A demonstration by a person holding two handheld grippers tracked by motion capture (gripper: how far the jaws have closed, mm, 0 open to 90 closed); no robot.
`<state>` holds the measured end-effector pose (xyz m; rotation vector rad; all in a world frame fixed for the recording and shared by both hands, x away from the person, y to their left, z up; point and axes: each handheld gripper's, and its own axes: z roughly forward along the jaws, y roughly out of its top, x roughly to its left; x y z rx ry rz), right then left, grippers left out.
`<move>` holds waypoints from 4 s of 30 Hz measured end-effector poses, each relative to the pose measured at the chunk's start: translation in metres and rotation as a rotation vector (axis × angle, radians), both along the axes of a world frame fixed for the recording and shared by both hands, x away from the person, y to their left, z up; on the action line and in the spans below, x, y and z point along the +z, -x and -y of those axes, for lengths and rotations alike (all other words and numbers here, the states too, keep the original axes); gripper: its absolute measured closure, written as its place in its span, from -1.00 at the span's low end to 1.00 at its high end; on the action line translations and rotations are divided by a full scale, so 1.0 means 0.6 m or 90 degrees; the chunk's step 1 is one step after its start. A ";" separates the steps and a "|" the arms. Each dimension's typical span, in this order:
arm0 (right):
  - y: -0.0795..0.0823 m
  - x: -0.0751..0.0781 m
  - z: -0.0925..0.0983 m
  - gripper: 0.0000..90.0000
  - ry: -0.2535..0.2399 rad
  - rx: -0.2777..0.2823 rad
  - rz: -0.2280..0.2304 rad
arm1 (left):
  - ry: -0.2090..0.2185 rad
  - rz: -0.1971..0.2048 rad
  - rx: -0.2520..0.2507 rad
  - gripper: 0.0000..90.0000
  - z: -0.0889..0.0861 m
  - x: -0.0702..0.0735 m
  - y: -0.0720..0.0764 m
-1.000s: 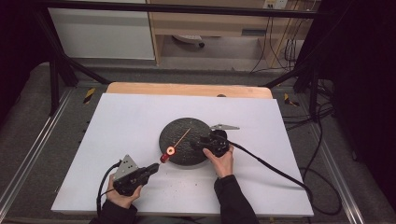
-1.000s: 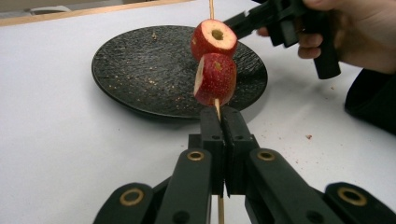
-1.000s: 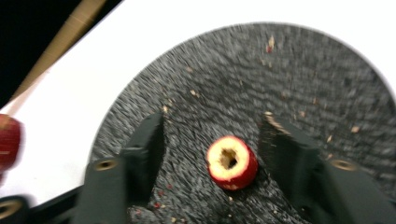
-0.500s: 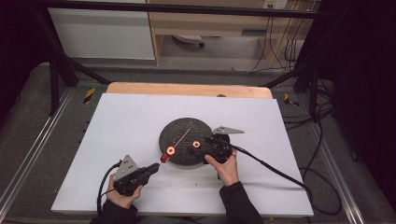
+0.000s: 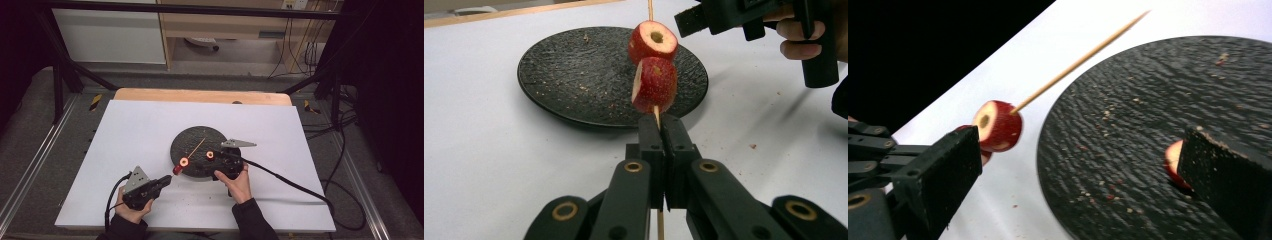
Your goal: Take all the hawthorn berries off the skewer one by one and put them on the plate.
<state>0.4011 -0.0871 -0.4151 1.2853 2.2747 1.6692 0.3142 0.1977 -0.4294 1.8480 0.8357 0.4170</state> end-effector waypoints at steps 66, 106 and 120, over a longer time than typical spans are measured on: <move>-0.029 0.034 -0.014 0.37 -0.088 0.012 -0.036 | 0.011 0.016 -0.010 0.97 0.004 0.003 0.006; -0.103 0.066 0.052 0.38 -0.038 -0.106 -0.001 | 0.013 0.014 -0.007 0.97 0.001 0.004 0.005; -0.122 -0.002 0.037 0.38 0.022 -0.113 -0.040 | 0.011 0.011 -0.006 0.96 0.000 0.003 0.004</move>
